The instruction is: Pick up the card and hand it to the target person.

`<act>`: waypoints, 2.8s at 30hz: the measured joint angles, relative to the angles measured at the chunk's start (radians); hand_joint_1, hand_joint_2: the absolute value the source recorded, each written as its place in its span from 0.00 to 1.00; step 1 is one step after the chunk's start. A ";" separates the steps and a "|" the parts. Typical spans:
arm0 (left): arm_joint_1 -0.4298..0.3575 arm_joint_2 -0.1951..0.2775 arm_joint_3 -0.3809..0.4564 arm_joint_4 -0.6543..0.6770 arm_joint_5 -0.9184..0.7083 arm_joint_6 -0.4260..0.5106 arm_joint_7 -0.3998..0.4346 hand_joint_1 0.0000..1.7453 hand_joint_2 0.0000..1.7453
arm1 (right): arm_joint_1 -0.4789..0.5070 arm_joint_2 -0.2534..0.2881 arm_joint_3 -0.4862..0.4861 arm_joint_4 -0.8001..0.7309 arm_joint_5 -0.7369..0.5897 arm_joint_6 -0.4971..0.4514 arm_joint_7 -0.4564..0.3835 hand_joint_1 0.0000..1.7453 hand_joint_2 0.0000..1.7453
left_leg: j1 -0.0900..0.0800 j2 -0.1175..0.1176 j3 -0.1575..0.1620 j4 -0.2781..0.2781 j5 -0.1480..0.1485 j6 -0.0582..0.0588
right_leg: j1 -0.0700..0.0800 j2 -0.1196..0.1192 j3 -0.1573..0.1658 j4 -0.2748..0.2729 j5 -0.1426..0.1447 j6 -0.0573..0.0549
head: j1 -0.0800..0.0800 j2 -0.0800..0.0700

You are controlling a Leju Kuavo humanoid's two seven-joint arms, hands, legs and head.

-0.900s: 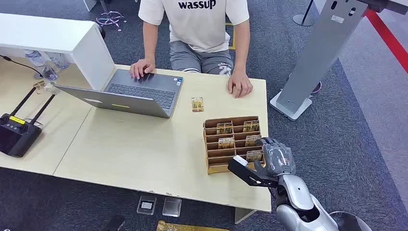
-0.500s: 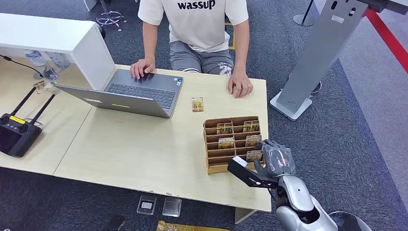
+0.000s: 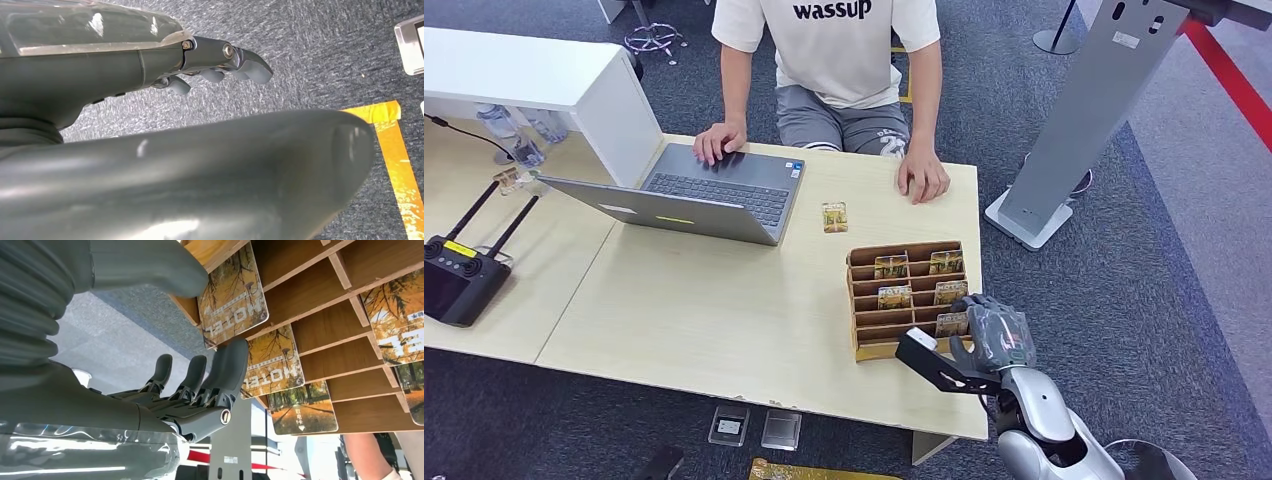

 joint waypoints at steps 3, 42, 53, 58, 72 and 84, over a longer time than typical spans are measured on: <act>0.000 0.000 0.000 0.000 0.003 0.000 0.001 0.00 0.00 | 0.000 0.001 0.000 0.005 -0.005 -0.002 -0.002 0.46 1.00 | 0.000 0.000 0.000 0.000 0.000 0.000 | 0.000 0.000 0.000 0.000 0.000 0.000 | 0.000 0.000; 0.003 0.008 -0.024 0.000 0.010 0.018 -0.004 0.00 1.00 | -0.006 0.001 -0.002 0.012 -0.030 -0.001 -0.001 1.00 1.00 | 0.000 0.000 0.000 0.000 0.000 0.000 | 0.000 0.000 0.000 0.000 0.000 0.000 | 0.000 0.000; 0.009 0.014 -0.026 0.000 0.041 0.019 0.006 0.00 1.00 | -0.101 -0.084 -0.054 -0.210 -0.264 0.103 0.108 1.00 1.00 | 0.000 0.000 0.000 0.001 0.000 0.000 | 0.000 0.000 0.000 0.000 0.000 0.000 | 0.000 0.000; 0.010 0.015 -0.034 0.000 0.048 0.022 0.012 0.00 1.00 | -0.159 -0.112 -0.081 -0.369 -0.208 -0.008 0.072 1.00 1.00 | 0.000 0.000 0.000 0.001 0.000 0.000 | 0.000 0.000 0.000 0.000 0.000 0.000 | -0.001 0.000; -0.017 0.004 -0.070 0.000 0.036 0.013 0.026 0.00 1.00 | -0.258 0.057 -0.022 -0.167 -0.121 -0.257 -0.214 1.00 1.00 | 0.000 -0.001 -0.002 0.001 0.001 0.000 | 0.000 -0.001 0.000 0.001 0.000 0.000 | -0.001 0.000; -0.075 -0.011 -0.133 -0.001 0.019 0.000 0.059 0.00 1.00 | -0.411 0.279 0.034 0.488 -0.244 -0.541 -0.591 0.00 1.00 | 0.000 -0.005 -0.002 0.001 0.003 0.000 | 0.000 -0.004 0.000 0.002 0.000 0.000 | 0.000 0.000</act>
